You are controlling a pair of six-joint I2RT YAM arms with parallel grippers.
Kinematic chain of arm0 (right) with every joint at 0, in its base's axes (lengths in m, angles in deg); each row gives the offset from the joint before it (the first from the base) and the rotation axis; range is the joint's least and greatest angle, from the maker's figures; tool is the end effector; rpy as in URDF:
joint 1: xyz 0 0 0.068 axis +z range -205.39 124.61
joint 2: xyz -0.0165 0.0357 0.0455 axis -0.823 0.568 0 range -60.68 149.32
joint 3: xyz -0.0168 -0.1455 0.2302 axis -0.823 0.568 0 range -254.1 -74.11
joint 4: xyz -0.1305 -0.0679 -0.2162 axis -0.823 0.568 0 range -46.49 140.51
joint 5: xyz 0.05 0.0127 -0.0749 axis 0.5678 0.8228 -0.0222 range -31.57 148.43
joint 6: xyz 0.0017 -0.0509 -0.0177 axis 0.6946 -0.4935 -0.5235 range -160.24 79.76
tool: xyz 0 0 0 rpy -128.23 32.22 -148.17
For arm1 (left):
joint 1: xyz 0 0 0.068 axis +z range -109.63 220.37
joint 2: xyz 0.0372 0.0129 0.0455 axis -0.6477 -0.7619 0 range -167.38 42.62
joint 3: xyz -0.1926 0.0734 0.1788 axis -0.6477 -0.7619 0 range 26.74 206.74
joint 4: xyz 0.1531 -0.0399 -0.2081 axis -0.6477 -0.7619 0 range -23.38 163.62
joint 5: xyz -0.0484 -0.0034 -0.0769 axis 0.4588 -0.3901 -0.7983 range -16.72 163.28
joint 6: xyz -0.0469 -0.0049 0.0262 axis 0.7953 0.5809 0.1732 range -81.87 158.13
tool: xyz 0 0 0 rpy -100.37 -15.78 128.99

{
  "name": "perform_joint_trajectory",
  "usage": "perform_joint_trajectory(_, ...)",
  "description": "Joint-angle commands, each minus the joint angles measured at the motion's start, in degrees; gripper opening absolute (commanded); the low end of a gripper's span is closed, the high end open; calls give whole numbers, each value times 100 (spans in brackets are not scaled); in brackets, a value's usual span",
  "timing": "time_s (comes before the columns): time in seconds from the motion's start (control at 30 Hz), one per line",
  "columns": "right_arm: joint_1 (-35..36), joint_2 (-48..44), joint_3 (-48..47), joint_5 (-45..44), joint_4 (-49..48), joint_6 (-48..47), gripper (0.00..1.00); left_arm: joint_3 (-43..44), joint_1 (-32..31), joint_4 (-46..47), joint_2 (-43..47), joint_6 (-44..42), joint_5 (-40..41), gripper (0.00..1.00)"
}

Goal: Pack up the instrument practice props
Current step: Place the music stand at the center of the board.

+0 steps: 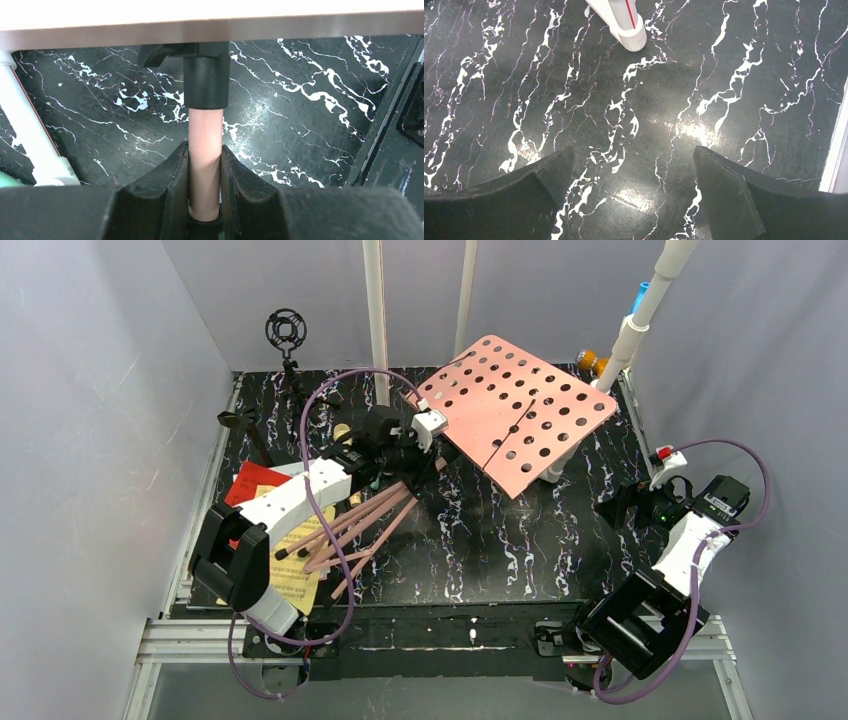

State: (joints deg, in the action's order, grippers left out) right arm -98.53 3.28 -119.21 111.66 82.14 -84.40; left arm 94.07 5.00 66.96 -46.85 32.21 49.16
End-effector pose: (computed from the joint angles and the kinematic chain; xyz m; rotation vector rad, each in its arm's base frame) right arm 0.1702 -0.1205 0.2480 -0.3252 2.0929 0.3381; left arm 0.2854 -0.2206 0.2895 0.9861 1.8668 -0.7477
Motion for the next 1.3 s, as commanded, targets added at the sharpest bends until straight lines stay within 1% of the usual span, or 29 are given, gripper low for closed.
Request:
perform_joint_trajectory(0.0, -46, 61, 1, 128, -15, -73, 98, 12, 39, 1109, 828, 34, -315, 0)
perform_joint_trajectory(0.4, -46, 45, 28, 264, 83, -162, 98, -535, 39, 1363, 1648, -305, -352, 0)
perform_joint_trajectory(0.6, -46, 57, 37, 323, 129, -189, 98, -636, 52, 1360, 1777, -576, -395, 0)
perform_joint_trajectory(1.0, -46, 81, 37, 376, 226, -294, 98, -298, 71, 995, 881, -918, -576, 0)
perform_joint_trajectory(1.17, -46, 114, 36, 415, 293, -364, 98, -361, 79, 949, 661, -1088, -415, 0)
perform_joint_trajectory(1.27, -46, 177, 19, 460, 385, -449, 98, -396, 83, 893, 327, -1119, -182, 0)
